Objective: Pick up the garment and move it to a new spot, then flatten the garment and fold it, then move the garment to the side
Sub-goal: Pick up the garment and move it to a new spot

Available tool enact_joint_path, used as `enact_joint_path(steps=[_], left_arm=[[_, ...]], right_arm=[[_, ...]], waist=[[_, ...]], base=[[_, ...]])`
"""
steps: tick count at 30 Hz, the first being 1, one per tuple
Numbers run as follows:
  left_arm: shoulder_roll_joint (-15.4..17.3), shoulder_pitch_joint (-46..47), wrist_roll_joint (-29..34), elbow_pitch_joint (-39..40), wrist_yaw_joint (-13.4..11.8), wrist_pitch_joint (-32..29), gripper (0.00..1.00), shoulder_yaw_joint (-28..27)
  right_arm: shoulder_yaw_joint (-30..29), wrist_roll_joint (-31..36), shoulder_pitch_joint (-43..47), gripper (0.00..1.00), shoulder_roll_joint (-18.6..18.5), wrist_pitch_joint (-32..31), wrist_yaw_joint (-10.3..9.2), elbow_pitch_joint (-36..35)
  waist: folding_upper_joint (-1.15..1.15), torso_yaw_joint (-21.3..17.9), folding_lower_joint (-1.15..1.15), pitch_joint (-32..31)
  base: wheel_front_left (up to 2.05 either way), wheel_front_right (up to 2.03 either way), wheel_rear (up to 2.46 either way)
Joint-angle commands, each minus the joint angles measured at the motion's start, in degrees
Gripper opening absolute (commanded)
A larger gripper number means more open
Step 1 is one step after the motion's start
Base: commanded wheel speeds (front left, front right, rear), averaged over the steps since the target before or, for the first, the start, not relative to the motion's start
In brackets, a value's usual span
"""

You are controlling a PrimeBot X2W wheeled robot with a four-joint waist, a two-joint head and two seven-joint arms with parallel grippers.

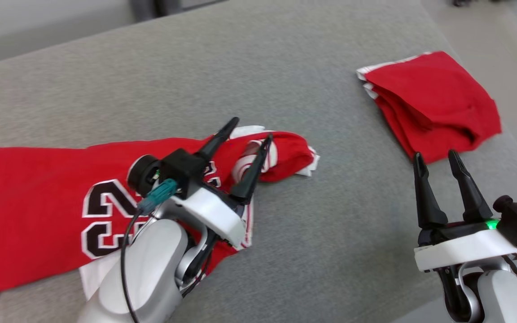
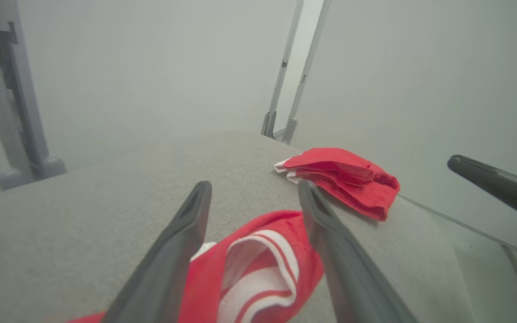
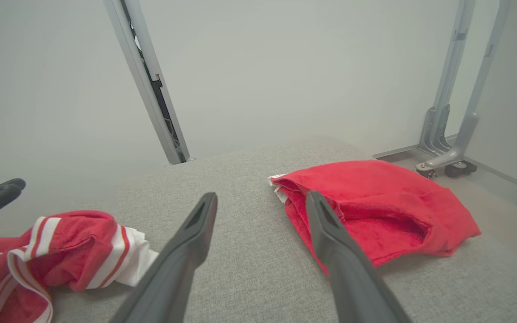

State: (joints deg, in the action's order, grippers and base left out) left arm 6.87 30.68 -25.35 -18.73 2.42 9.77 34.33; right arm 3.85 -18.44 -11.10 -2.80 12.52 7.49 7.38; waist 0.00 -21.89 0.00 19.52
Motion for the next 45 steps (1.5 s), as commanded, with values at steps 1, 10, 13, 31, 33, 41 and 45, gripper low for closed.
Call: enact_joint_path(steps=[1, 10, 13, 31, 33, 41, 45], left_arm=[[0.7, -1.1, -0.6, 0.8, -0.7, 0.7, 1.0, -0.8], [5.4, -8.3, -2.2, 7.5, -6.4, 4.5, 1.0, -9.1], [7.5, -11.4, -2.0, 9.5, -7.7, 5.0, 1.0, -11.8], [14.7, -28.7, -1.5, 18.9, -9.7, 5.4, 1.0, -21.0], [15.0, -30.0, -0.8, 19.5, -10.4, 5.4, 1.0, -20.9], [15.8, -34.9, -0.4, 21.7, -12.3, 3.8, 1.0, -20.3], [16.1, -36.1, -0.4, 22.3, -12.7, 3.3, 1.0, -20.3]], right_arm=[[-0.6, 0.8, 0.5, 1.0, -0.3, -0.4, 0.0, -0.5], [-1.9, 4.3, 2.8, 1.0, -0.3, -4.2, 0.0, -3.4], [-1.9, 5.0, 3.7, 1.0, -0.3, -5.4, 0.0, -4.3], [-2.9, 7.0, 9.8, 1.0, -1.0, -9.6, 0.0, -6.3], [-3.2, 7.2, 10.4, 1.0, -1.2, -9.9, 0.0, -6.3], [-4.0, 7.8, 13.8, 1.0, -1.0, -11.1, 0.0, -7.4], [-4.3, 8.3, 14.4, 1.0, -0.9, -11.4, 0.0, -8.0]], waist=[[0.0, 4.2, 0.0, -3.3], [0.0, 12.3, 0.0, -8.4], [0.0, 13.9, 0.0, -9.8], [0.0, 19.3, 0.0, -16.6], [0.0, 19.6, 0.0, -17.5], [0.0, 20.1, 0.0, -20.0], [0.0, 20.2, 0.0, -20.3]], base=[[0.0, 0.0, 0.0], [0.0, 0.0, 0.0], [0.0, 0.0, 0.0], [0.0, 0.0, 0.0], [0.0, 0.0, 0.0], [0.0, 0.0, 0.0], [0.0, 0.0, 0.0]])
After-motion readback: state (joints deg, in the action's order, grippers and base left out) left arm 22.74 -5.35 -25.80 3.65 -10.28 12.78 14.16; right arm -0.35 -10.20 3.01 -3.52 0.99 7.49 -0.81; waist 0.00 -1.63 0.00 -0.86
